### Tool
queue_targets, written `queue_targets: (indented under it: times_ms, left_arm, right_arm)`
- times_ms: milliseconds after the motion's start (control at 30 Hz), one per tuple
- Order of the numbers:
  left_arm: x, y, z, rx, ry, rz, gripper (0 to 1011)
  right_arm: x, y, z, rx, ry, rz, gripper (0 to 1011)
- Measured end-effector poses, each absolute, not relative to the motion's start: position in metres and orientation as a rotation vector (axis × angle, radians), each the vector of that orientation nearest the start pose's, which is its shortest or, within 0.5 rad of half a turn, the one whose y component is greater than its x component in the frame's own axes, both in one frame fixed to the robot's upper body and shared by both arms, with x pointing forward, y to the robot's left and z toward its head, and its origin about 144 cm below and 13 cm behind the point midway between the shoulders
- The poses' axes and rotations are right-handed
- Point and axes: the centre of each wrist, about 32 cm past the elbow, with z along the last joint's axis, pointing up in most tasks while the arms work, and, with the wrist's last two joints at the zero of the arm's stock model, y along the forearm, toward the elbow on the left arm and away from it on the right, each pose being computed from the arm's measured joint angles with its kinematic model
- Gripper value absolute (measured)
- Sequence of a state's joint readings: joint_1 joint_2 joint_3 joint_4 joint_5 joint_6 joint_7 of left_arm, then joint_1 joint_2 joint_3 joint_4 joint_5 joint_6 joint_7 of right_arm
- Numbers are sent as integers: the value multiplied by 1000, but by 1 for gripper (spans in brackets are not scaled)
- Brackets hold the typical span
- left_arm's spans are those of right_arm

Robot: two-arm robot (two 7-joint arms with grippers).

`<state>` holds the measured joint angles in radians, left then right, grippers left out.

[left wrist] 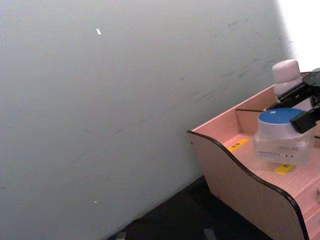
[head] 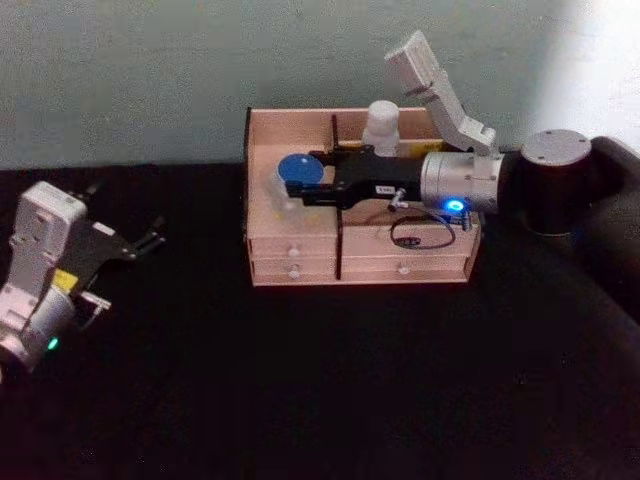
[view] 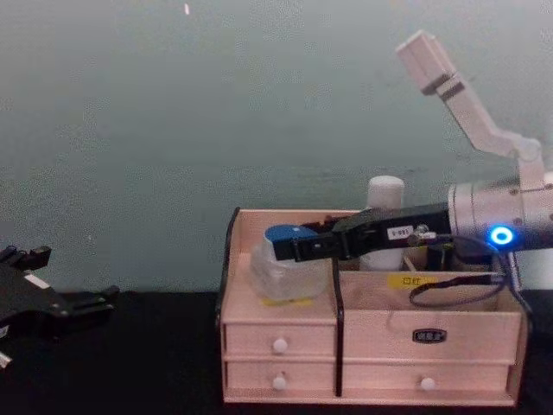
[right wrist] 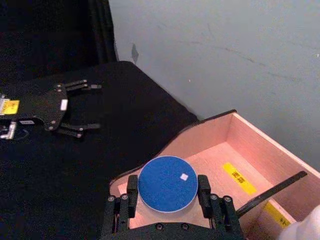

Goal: Pick up the facial cleanser and watermelon frost from the table and place them into the tiered storage box.

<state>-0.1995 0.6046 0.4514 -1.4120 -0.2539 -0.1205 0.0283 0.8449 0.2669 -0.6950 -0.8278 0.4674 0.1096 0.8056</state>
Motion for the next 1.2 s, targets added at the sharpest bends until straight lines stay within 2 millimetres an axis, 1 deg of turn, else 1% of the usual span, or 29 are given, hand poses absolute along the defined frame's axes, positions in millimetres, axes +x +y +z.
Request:
queue_targets:
  times_ms: [533,1200]
  left_arm:
    - [489,310,1140,304,-285,1248,1001]
    - [489,310,1140,304,-285,1248,1001]
  right_arm:
    - [661,-210,1216,-287,95,-504,723]
    - [661,-210,1216,-290,94,-505,723]
